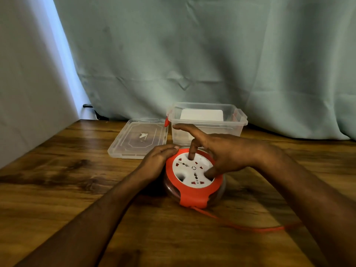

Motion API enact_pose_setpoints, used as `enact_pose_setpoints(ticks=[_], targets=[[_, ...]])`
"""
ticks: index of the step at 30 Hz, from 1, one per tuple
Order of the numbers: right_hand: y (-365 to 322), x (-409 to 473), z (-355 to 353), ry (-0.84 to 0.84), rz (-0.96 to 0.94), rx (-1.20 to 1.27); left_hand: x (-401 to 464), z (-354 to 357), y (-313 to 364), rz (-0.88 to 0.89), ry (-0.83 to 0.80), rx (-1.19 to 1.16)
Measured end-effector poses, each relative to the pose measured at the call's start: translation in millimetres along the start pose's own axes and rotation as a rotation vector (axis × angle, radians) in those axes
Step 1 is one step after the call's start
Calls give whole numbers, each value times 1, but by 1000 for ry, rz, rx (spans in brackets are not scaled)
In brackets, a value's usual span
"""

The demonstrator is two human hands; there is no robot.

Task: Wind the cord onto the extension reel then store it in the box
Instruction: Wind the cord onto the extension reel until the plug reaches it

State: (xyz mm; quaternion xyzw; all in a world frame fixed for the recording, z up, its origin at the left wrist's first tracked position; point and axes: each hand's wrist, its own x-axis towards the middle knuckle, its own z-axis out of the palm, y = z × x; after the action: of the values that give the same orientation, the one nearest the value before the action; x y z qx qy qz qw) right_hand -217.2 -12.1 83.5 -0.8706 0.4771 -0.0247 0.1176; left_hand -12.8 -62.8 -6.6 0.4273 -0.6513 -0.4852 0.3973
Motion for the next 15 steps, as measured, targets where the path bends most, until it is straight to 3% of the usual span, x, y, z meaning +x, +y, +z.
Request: enact_pose_setpoints(ticks=[15], targets=[[-12, 5, 5, 54, 94, -182, 0, 1, -1, 22, 1, 6]])
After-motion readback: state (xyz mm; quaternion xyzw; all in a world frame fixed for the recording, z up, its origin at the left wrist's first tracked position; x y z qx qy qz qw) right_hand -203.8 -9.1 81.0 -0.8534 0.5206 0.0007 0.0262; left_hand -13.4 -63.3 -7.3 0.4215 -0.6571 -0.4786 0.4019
